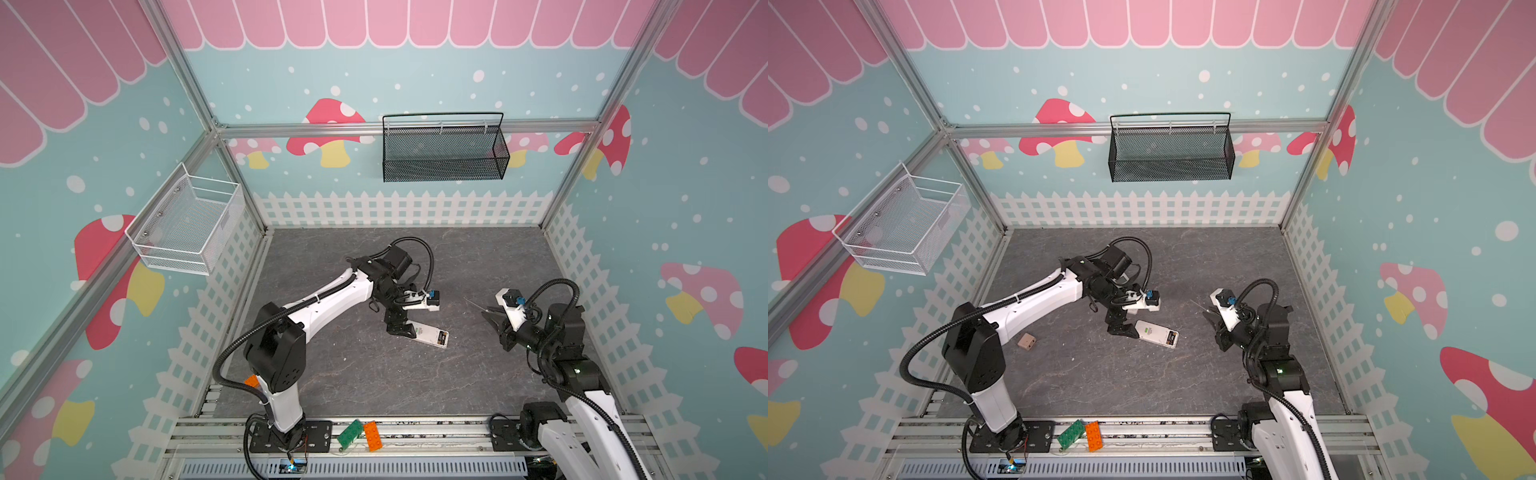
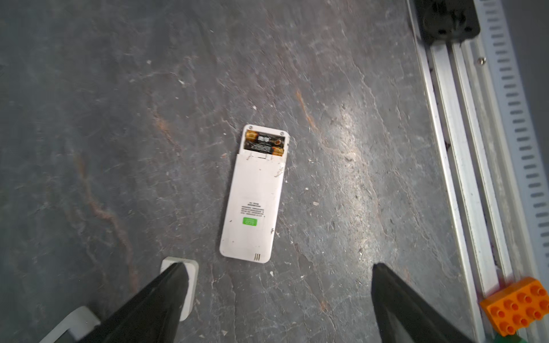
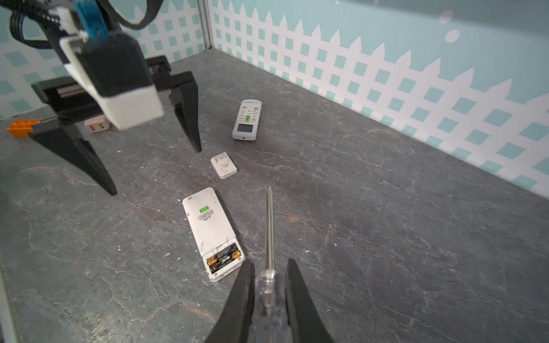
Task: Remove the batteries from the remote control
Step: 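Lower the left gripper onto the remote on the table and grasp it, then bring the screwdriver tip to the batteries while the left gripper holds the remote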
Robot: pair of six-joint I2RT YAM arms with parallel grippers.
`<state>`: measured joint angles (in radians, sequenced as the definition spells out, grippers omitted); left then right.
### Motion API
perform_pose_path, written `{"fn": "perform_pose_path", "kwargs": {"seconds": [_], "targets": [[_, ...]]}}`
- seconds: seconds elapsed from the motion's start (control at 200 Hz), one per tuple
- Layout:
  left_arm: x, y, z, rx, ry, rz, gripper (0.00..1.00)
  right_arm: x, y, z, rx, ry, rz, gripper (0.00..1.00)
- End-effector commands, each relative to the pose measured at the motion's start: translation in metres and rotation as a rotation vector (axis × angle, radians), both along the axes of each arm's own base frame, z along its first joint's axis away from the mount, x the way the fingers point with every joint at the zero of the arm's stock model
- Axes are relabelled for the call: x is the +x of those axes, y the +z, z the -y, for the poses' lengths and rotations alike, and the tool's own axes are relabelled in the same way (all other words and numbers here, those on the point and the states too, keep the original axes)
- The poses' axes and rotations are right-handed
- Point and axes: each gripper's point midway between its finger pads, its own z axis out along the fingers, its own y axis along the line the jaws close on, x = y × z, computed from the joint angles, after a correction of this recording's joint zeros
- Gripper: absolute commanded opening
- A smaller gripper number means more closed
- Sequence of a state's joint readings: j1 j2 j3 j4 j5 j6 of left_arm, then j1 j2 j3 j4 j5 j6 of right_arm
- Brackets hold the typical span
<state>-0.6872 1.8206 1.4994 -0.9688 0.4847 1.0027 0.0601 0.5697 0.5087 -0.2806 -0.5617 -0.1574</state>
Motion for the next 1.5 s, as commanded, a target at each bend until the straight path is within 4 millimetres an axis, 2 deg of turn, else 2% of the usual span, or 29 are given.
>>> {"fn": "perform_pose_path", "kwargs": {"seconds": [0.0, 0.09, 0.255, 0.45, 0.55, 0.781, 0.991, 1.136, 1.341, 1.496], "targets": [[-0.009, -0.021, 0.0, 0.042, -0.14, 0.063, 0.97, -0.001, 0.003, 0.006, -0.045, -0.027, 0.105, 0.0], [-0.008, -0.033, 0.009, 0.056, -0.157, 0.084, 0.97, -0.007, 0.005, 0.006, -0.039, -0.029, 0.137, 0.0], [-0.005, -0.058, 0.024, 0.067, -0.193, 0.111, 0.97, -0.002, -0.002, 0.011, -0.063, -0.058, 0.125, 0.0], [-0.001, -0.08, 0.032, 0.088, -0.214, 0.097, 0.97, -0.003, 0.0, 0.014, -0.056, -0.078, 0.146, 0.0], [0.005, -0.09, 0.036, 0.114, -0.208, 0.098, 0.97, -0.003, -0.001, 0.009, -0.035, -0.053, 0.126, 0.0], [0.021, -0.1, 0.042, 0.142, -0.198, 0.143, 0.96, -0.004, -0.002, 0.008, -0.033, -0.049, 0.127, 0.0], [0.025, -0.108, 0.031, 0.18, -0.175, 0.138, 0.93, -0.003, -0.003, 0.009, -0.035, -0.056, 0.125, 0.0], [0.025, -0.113, 0.021, 0.21, -0.177, 0.134, 0.84, -0.003, -0.003, 0.008, -0.032, -0.053, 0.135, 0.0], [0.026, -0.113, 0.012, 0.229, -0.149, 0.126, 0.56, -0.004, -0.005, 0.004, -0.031, -0.024, 0.121, 0.0], [0.02, -0.114, -0.006, 0.263, -0.113, 0.109, 0.5, -0.006, -0.008, -0.006, -0.04, 0.042, 0.092, 0.0]]}}
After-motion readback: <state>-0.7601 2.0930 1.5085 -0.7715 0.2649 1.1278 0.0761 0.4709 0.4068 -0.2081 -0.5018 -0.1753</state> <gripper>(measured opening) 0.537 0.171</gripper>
